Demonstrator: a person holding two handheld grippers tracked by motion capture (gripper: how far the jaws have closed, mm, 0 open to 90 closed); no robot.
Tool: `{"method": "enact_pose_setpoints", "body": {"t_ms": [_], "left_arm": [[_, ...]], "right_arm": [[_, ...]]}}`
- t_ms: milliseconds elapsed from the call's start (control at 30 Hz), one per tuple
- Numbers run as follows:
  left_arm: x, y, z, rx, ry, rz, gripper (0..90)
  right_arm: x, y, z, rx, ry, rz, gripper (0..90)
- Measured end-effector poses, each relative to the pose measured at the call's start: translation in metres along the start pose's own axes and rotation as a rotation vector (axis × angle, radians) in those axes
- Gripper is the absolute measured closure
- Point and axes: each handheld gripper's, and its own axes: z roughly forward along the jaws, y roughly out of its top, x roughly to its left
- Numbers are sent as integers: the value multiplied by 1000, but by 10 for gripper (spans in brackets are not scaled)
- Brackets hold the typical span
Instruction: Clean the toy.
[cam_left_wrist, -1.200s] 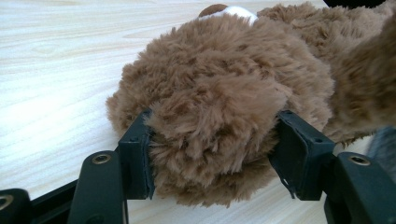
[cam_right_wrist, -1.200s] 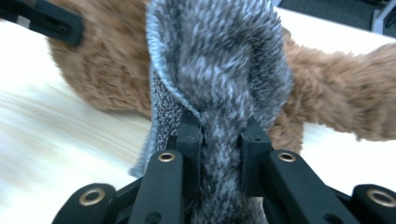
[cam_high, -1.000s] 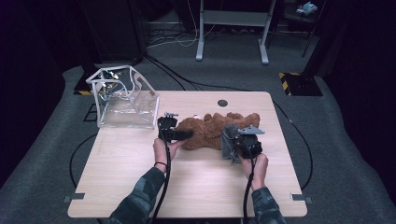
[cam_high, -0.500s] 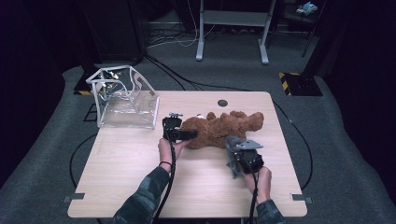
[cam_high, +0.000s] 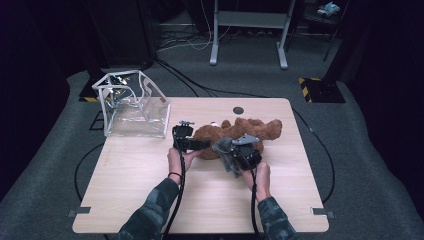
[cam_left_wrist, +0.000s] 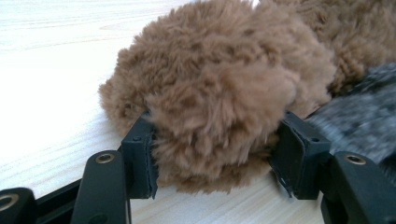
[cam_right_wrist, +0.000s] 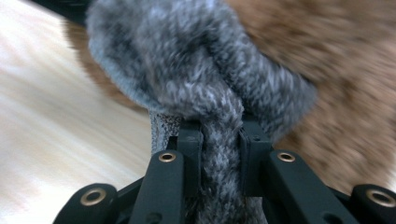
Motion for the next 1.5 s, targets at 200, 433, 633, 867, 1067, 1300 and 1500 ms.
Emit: {"method": "enact_pose_setpoints", "body": {"t_ms": [200,433,633,867,1067,1300,1500], "left_arm": [[8,-1,-20,-63,-8,3,386],[13,5,-36,-92,27,25,385],[18,6,-24,-54,38,16,396],[18,5,-19,-49,35,0,411],[19,4,-18,-45,34,0,414],[18,1,-19,-55,27,3,393],[17,1,-15,-45,33,19,379]], "right_arm": [[-11,1,-12,-32,-25,31,746],[13,20,-14,-77,7,-24,743],[34,31,7,-63,33,-33,740],[54,23,22,-2,105,-102,739],[56,10,46,119,180,-95,739],[45,17,18,52,176,-92,739],[25,21,9,15,114,-17,738]]}}
